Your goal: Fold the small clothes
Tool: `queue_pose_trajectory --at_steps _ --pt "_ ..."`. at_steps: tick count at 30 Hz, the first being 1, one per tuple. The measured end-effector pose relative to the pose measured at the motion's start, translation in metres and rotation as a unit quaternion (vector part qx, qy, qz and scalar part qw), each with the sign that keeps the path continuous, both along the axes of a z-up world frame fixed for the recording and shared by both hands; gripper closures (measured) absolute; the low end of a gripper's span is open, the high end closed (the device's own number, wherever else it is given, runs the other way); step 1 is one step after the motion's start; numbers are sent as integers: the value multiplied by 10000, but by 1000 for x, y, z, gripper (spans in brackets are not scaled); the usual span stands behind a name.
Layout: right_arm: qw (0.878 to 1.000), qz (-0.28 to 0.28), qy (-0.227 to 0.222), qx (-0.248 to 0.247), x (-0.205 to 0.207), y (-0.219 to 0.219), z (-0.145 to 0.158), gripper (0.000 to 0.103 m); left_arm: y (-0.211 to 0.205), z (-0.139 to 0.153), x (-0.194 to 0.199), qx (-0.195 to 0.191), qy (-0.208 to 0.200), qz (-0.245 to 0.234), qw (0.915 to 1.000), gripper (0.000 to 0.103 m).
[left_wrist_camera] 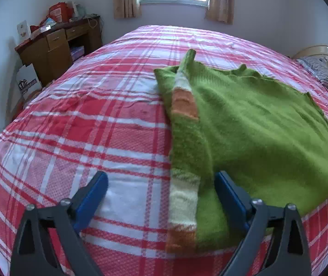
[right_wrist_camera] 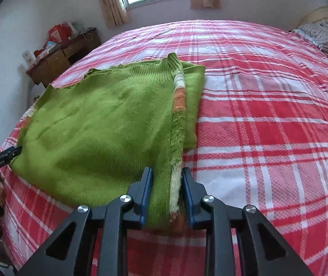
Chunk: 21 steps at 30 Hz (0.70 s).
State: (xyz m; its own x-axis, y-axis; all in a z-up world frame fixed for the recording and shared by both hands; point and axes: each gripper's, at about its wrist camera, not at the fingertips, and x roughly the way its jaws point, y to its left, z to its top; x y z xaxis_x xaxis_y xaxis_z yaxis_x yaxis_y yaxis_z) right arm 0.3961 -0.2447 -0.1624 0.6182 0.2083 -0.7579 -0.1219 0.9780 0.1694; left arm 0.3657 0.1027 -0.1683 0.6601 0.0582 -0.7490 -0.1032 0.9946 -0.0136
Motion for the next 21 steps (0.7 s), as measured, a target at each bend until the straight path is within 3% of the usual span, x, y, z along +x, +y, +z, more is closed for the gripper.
queue_pose_trajectory --at_steps 3,5,7,9,15,18,21 --pt "9999 -94 -2 -142 -5 2 6 76 4 0 -2 -100 -36 19 9999 3" --pt "9987 -287 -178 -368 -9 4 18 69 4 0 -2 -85 -43 47 9999 2" --pt "9968 -354 -516 -505 -14 10 35 47 3 -1 -3 -30 -61 88 9999 0" --pt "9958 -259 -784 -402 -15 20 50 39 2 -1 -3 0 -44 123 9999 0" --pt "9918 961 -840 -69 8 95 62 39 -1 -3 -3 99 -44 163 9998 0" --pt "9876 1513 -416 -107 28 144 43 39 0 -3 -4 91 -53 164 9998 0" --pt "9863 1636 -150 -144 43 173 24 39 0 -3 -4 95 -55 162 9998 0"
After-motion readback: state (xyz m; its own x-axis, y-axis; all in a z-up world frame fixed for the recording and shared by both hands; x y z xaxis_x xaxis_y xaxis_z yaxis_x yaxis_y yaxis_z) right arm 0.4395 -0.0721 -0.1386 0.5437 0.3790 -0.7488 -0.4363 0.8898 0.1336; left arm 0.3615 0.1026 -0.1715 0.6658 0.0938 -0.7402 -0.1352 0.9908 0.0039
